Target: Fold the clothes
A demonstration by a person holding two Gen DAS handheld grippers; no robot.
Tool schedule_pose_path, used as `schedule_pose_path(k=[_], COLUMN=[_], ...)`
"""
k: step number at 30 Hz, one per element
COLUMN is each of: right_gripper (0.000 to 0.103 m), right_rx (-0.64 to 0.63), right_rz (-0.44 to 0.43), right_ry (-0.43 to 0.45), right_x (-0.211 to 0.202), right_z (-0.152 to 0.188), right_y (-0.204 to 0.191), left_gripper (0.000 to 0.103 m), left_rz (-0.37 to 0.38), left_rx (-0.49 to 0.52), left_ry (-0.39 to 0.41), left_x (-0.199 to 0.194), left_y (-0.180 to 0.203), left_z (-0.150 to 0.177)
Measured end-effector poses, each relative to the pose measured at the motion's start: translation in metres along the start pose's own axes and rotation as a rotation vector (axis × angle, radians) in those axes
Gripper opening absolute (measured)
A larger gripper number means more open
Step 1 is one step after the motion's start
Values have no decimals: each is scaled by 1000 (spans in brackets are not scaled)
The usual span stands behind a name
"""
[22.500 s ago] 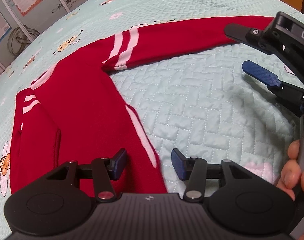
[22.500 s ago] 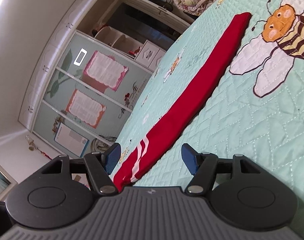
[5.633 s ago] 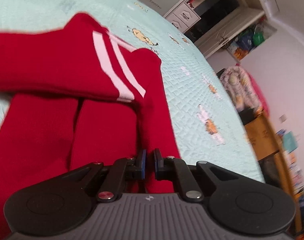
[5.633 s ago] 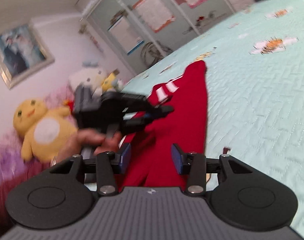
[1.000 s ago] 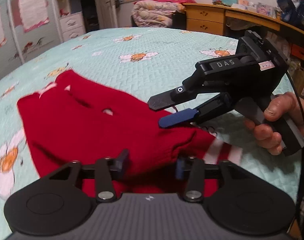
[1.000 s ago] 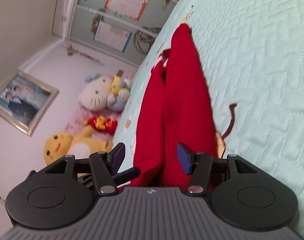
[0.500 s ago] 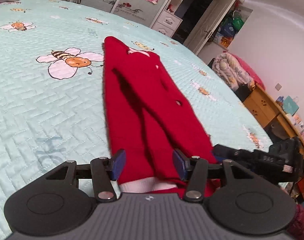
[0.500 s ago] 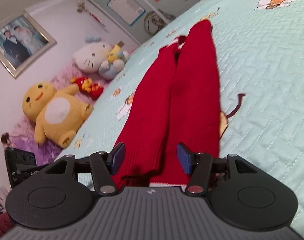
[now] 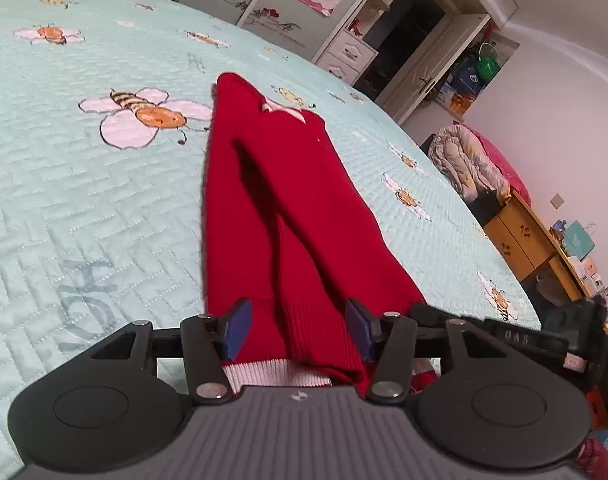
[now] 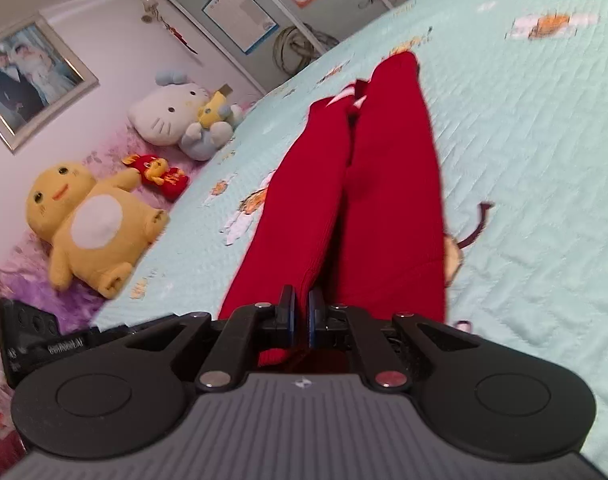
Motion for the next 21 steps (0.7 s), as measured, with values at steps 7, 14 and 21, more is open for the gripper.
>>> schedule_pose_path(k=[7,14,21], right_gripper=[9,27,27], right_rx=[81,35,-54], right_rz=[-5,-17,-45], right_ry=[-35,44,100], right_x=[-1,-1,76], right_z=[11,-30,-89], right_y=[19,17,3], left_gripper=[55,58,29], left_rz=[27,60,58], left_rx=[3,50,130], left_ry=[4,53,67], left_x=[16,52,126], left_y=[9,27,36], left_z=[-6,-40,-53])
Point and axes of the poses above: each gripper's, at about its wrist camera, not at the fingertips, and x roughly the way its jaws point, y to its right, z to its underside, the point moved 9 cm from there along x, roughly the way its jaws point, and after that the axes turned 13 degrees about y, right-handed, at the moved point
